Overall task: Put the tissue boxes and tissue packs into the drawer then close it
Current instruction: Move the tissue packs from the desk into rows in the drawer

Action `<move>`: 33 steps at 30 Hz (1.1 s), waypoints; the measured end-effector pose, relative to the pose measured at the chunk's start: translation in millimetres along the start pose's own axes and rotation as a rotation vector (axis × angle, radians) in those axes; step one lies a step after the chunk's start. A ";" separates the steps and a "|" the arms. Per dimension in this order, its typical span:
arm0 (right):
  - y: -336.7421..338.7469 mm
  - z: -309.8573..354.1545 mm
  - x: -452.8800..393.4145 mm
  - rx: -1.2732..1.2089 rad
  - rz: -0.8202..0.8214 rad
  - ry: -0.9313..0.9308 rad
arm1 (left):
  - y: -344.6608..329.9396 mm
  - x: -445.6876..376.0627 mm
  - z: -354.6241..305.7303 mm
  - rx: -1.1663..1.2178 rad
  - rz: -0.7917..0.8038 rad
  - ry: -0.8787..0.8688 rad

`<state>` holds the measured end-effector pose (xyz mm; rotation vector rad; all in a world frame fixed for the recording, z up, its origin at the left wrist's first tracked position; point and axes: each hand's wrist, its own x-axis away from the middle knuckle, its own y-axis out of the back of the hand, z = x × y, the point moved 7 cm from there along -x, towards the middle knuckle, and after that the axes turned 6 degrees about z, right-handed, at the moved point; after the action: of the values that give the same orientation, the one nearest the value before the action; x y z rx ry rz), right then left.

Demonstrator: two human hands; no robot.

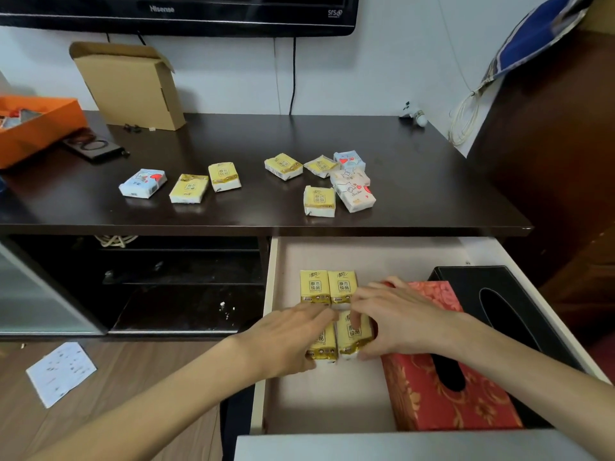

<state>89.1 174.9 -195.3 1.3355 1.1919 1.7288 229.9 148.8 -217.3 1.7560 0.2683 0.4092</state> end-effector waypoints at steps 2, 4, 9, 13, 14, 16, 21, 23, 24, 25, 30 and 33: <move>0.5 0.2 1.0 -0.010 0.000 0.008 | 3.2 0.6 -0.4 0.009 -0.006 -0.008; 3.6 -0.7 2.4 -0.029 -0.034 0.024 | 11.5 2.3 2.0 0.036 -0.047 -0.017; 20.9 -9.4 -7.8 0.034 -0.056 -0.014 | 28.5 -4.7 23.1 -0.029 -0.115 0.022; 15.5 -10.1 -30.6 0.123 0.131 -0.056 | 14.2 -26.1 35.5 -0.066 0.076 0.074; 11.4 -9.2 -35.3 0.137 0.168 -0.067 | 11.9 -30.2 36.5 -0.081 0.099 0.079; 4.0 -7.1 -42.5 0.169 0.210 -0.094 | 8.7 -34.8 38.1 -0.104 0.132 0.094; 3.1 -7.1 -51.7 0.193 0.109 -0.106 | 6.0 -37.8 43.8 -0.051 0.157 0.114; 4.8 -8.3 -53.8 0.190 0.064 -0.108 | 6.5 -39.4 44.8 -0.049 0.162 0.119; 4.7 -8.8 -54.8 0.201 0.057 -0.113 | 6.5 -40.1 44.9 -0.049 0.168 0.119; 4.1 -9.1 -55.5 0.211 0.055 -0.118 | 6.4 -40.5 44.9 -0.047 0.174 0.118; -0.4 -8.2 -53.8 0.223 0.052 -0.133 | 5.8 -44.3 46.2 -0.038 0.187 0.099; -0.6 -6.9 -51.8 0.213 0.057 -0.132 | 6.2 -46.0 47.1 -0.031 0.184 0.095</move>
<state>96.9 127.4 -215.9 1.5973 1.3014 1.5584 207.3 87.2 -226.0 1.7396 0.1673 0.6277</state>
